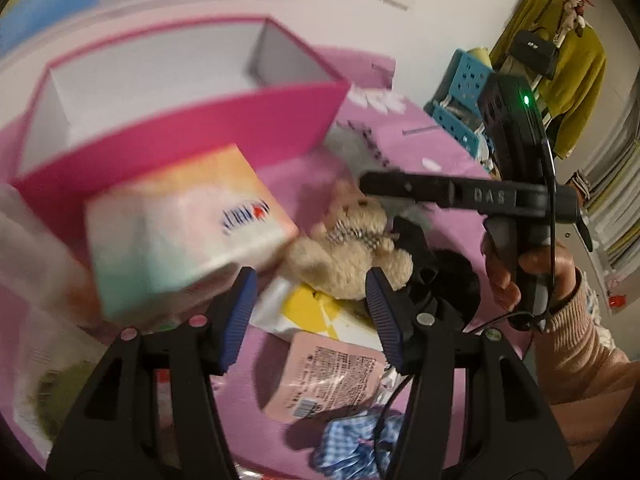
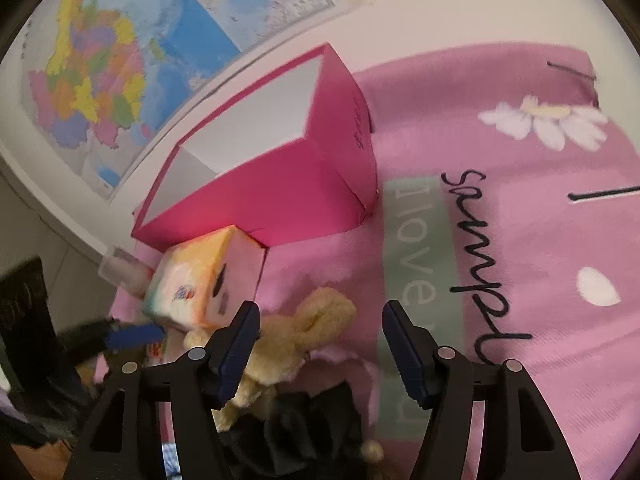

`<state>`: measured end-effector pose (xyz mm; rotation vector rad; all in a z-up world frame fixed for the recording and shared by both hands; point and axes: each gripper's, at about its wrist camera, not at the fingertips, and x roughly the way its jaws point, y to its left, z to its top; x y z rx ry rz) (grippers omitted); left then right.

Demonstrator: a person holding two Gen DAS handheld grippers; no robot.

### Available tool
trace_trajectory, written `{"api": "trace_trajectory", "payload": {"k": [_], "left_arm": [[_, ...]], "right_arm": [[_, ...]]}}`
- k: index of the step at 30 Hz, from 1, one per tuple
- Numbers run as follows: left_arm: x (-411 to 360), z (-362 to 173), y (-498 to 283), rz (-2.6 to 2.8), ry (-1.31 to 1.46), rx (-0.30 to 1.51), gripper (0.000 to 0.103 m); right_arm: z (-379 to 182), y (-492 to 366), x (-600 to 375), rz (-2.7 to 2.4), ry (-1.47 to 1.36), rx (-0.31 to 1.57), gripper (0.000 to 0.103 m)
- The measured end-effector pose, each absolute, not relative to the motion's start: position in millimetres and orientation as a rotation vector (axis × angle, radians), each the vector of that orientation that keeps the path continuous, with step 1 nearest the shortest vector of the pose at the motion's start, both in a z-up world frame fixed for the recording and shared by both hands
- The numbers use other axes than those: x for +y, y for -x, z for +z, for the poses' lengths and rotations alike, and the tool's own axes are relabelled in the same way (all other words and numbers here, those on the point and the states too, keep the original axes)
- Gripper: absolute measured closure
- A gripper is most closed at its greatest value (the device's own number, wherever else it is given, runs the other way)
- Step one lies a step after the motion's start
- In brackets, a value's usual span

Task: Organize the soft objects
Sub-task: 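Grasp the beige teddy bear with the right gripper and lift it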

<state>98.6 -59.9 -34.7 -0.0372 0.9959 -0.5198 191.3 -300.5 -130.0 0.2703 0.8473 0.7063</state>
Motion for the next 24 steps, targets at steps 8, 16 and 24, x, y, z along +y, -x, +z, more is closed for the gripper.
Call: {"api": "trace_trajectory", "payload": {"k": [8,16,24], "left_arm": [[-66,-57,-106,-0.56,0.114,1.084,0.045],[-70,-59,-110,-0.603,0.161,1.091,0.064],[-71,-49,-106,-0.607,0.167,1.059,0.065]], "right_arm": [[-142,-196,-302,0.778,-0.321,0.874,0.07],[-133,-180,-310,0.797,-0.321,0.804,0.091],[-102,-153,-309,0.827,-0.298,0.695,0.091]]}}
